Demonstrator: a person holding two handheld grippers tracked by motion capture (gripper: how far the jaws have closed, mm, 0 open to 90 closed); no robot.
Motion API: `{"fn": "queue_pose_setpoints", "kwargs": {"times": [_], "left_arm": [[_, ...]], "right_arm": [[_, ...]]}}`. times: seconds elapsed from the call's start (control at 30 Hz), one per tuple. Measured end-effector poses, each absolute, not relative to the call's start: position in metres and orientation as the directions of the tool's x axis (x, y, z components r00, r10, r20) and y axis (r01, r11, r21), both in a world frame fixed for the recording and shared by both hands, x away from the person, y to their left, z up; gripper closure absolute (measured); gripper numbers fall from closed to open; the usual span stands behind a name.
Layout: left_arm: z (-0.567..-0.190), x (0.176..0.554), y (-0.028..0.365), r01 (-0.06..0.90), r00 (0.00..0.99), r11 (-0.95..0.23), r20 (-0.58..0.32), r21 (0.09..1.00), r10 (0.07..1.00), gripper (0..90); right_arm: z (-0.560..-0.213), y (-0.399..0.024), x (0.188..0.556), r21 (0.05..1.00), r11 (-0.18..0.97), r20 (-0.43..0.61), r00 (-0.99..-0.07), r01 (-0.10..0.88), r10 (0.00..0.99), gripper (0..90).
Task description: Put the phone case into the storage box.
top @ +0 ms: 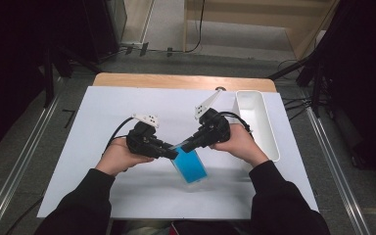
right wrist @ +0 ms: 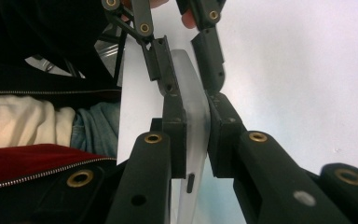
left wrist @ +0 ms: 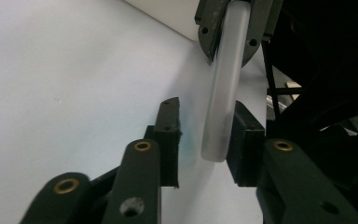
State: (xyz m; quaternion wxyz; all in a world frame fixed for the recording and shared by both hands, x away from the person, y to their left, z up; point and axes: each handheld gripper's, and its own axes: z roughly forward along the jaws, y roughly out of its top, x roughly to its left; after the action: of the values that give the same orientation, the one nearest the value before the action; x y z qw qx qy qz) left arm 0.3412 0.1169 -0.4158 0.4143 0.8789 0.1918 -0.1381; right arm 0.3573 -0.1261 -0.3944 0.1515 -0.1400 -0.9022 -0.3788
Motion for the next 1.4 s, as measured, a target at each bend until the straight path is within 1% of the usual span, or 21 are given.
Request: {"fn": "queue_pose_setpoints", "kwargs": {"times": [0.13, 0.33, 0.53, 0.63, 0.67, 0.73, 0.87, 0.97, 1.07, 1.1, 1.13, 1.17, 1.23, 1.27, 1.3, 1.4], "left_arm": [[-0.415, 0.34, 0.115, 0.423, 0.902, -0.6, -0.375, 0.679, 0.211, 77.9], [-0.412, 0.338, 0.113, 0.419, 0.905, -0.604, -0.368, 0.678, 0.214, 79.2], [-0.409, 0.339, 0.114, 0.448, 0.889, -0.596, -0.404, 0.666, 0.216, 79.9], [-0.407, 0.338, 0.113, 0.444, 0.891, -0.595, -0.398, 0.67, 0.216, 80.0], [-0.406, 0.338, 0.113, 0.449, 0.889, -0.595, -0.403, 0.666, 0.219, 80.1], [-0.405, 0.338, 0.114, 0.45, 0.888, -0.594, -0.402, 0.667, 0.222, 80.1], [-0.403, 0.337, 0.115, 0.459, 0.884, -0.594, -0.407, 0.66, 0.231, 80.0], [-0.401, 0.338, 0.117, 0.466, 0.881, -0.591, -0.406, 0.659, 0.243, 80.0], [-0.398, 0.339, 0.12, 0.479, 0.875, -0.582, -0.412, 0.657, 0.254, 80.0], [-0.397, 0.339, 0.121, 0.475, 0.877, -0.587, -0.406, 0.656, 0.256, 80.0], [-0.396, 0.34, 0.122, 0.479, 0.875, -0.585, -0.406, 0.654, 0.262, 80.0], [-0.396, 0.34, 0.123, 0.486, 0.872, -0.584, -0.409, 0.651, 0.27, 80.0], [-0.394, 0.341, 0.125, 0.494, 0.868, -0.576, -0.411, 0.652, 0.279, 80.0], [-0.393, 0.341, 0.126, 0.498, 0.866, -0.573, -0.41, 0.651, 0.287, 79.9], [-0.393, 0.341, 0.127, 0.501, 0.865, -0.571, -0.409, 0.65, 0.292, 79.9], [-0.39, 0.342, 0.13, 0.513, 0.858, -0.567, -0.408, 0.645, 0.312, 79.9]], "right_arm": [[-0.396, -0.125, 0.359, 0.632, 0.677, 0.39, -0.909, 0.378, 0.145, 77.7], [-0.396, -0.127, 0.36, 0.631, 0.671, 0.4, -0.904, 0.389, 0.149, 77.6], [-0.395, -0.129, 0.36, 0.631, 0.664, 0.405, -0.901, 0.4, 0.158, 77.0], [-0.394, -0.129, 0.359, 0.632, 0.661, 0.407, -0.899, 0.405, 0.162, 75.2], [-0.394, -0.129, 0.359, 0.63, 0.658, 0.407, -0.897, 0.411, 0.17, 72.0], [-0.393, -0.129, 0.358, 0.643, 0.646, 0.4, -0.9, 0.412, 0.176, 62.2], [-0.39, -0.132, 0.356, 0.664, 0.619, 0.378, -0.902, 0.42, 0.207, 48.3], [-0.39, -0.136, 0.353, 0.687, 0.604, 0.342, -0.913, 0.404, 0.222, 37.9], [-0.391, -0.139, 0.351, 0.707, 0.582, 0.329, -0.915, 0.402, 0.233, 29.0], [-0.391, -0.139, 0.35, 0.71, 0.578, 0.326, -0.916, 0.402, 0.235, 27.3], [-0.391, -0.14, 0.35, 0.718, 0.573, 0.325, -0.919, 0.394, 0.225, 23.1], [-0.392, -0.14, 0.349, 0.724, 0.57, 0.331, -0.921, 0.387, 0.205, 17.0], [-0.395, -0.14, 0.348, 0.732, 0.562, 0.336, -0.922, 0.385, 0.194, 10.4], [-0.395, -0.139, 0.347, 0.728, 0.565, 0.334, -0.921, 0.388, 0.202, 3.3], [-0.397, -0.137, 0.346, 0.725, 0.571, 0.314, -0.922, 0.386, 0.224, 0.0], [-0.399, -0.136, 0.343, 0.725, 0.572, 0.302, -0.923, 0.384, 0.237, 0.0]]}}
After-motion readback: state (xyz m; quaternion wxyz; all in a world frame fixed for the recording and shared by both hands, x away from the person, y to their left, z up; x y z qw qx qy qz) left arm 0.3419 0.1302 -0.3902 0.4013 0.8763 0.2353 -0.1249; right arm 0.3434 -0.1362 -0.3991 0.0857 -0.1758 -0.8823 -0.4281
